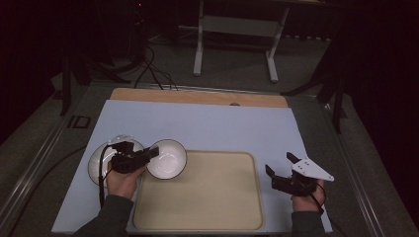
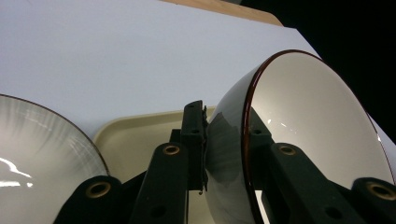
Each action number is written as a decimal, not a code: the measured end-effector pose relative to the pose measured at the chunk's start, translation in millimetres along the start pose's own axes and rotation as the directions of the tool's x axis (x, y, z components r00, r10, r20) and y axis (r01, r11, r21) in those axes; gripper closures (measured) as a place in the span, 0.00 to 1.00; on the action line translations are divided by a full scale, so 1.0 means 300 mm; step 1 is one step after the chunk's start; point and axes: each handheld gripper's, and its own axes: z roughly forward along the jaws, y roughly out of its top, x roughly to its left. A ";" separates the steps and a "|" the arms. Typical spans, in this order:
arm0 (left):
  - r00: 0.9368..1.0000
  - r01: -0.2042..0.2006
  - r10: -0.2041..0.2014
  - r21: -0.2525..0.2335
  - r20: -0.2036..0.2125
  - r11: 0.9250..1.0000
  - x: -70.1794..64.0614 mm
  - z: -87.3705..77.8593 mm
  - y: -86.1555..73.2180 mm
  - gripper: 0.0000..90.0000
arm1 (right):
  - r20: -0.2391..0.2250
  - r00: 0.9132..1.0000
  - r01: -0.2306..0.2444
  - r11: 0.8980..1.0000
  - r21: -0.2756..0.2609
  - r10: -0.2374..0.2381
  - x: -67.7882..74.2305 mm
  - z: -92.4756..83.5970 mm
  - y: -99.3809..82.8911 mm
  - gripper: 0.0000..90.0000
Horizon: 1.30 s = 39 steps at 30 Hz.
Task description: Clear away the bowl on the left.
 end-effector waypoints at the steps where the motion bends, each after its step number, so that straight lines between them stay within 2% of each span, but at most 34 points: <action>1: 1.000 -0.001 0.001 0.001 0.001 1.000 -0.002 0.003 -0.001 0.86 | 0.000 1.000 0.000 1.000 0.000 0.000 0.000 0.000 0.000 0.16; 39: 0.999 -0.030 0.027 0.061 0.035 0.998 -0.065 0.094 -0.042 0.85 | -0.001 1.000 0.001 1.000 0.000 -0.001 -0.001 0.000 0.000 0.16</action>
